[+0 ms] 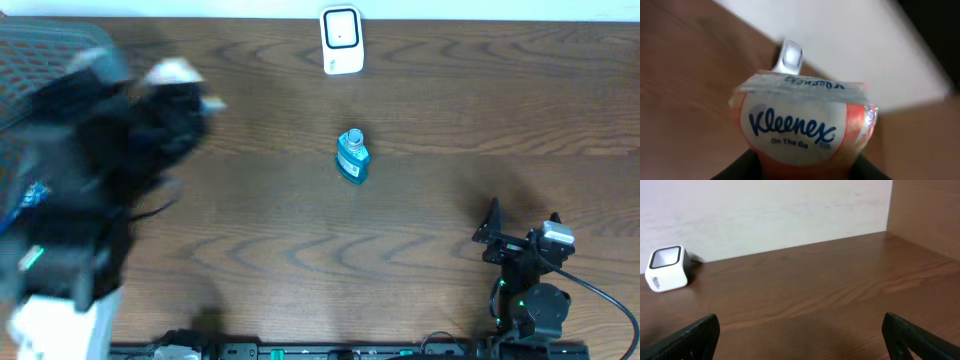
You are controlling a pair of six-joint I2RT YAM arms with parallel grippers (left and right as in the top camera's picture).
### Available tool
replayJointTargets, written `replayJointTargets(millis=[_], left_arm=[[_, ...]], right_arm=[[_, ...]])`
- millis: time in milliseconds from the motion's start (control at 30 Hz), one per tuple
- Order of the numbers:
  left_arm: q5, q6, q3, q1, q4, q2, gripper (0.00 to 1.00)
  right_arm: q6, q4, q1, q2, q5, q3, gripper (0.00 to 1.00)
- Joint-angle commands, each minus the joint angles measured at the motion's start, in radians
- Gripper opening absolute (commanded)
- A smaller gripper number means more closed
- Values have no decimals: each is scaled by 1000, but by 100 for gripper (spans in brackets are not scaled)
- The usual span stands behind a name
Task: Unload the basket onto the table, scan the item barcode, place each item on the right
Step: 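Carry the Kleenex pack to the table and release it, then reach into the basket and grasp the blue Oreo pack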
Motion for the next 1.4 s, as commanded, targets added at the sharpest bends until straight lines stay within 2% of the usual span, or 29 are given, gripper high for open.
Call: replayJointTargets(millis=[0, 67, 167, 267, 367, 533, 700, 800, 833, 933, 967, 1100, 1200, 1367], left_arm=[[-154, 45, -20, -259, 16, 184, 44], [-299, 43, -20, -343, -9, 278, 44], [-457, -13, -20, -392, -77, 401, 45], [-569, -239, -20, -383, -254, 519, 45], [-575, -353, -24, -375, -315, 595, 45], [-458, -359, -77, -381, -185, 753, 45], [-395, -350, -148, -378, -65, 842, 45], [-395, -350, -171, -370, -42, 846, 50], [-395, -350, -171, -364, -42, 846, 63], [-395, -341, -170, -348, -45, 834, 80], [-396, -325, -167, -334, -48, 811, 98], [-399, -235, -101, -249, -117, 660, 98], [-398, -103, 5, -140, -169, 501, 98], [-395, 70, 216, 138, -211, 301, 98]], right_arm=[[11, -4, -2, -5, -2, -1, 99], [11, -4, -2, -5, -2, -1, 99], [11, -4, -2, -5, -2, -1, 99], [11, -4, -2, -5, -2, -1, 99], [11, -4, -2, -5, -2, -1, 99], [11, -4, -2, -5, -2, -1, 99], [11, -4, -2, -5, -2, -1, 99], [11, -4, -2, -5, -2, -1, 99], [11, -4, -2, -5, -2, -1, 99], [11, -4, -2, -5, -1, -1, 99], [11, -4, -2, -5, -2, -1, 99], [11, -4, -2, -5, -2, -1, 99], [11, -4, -2, -5, -2, -1, 99], [11, -4, -2, -5, -2, -1, 99]])
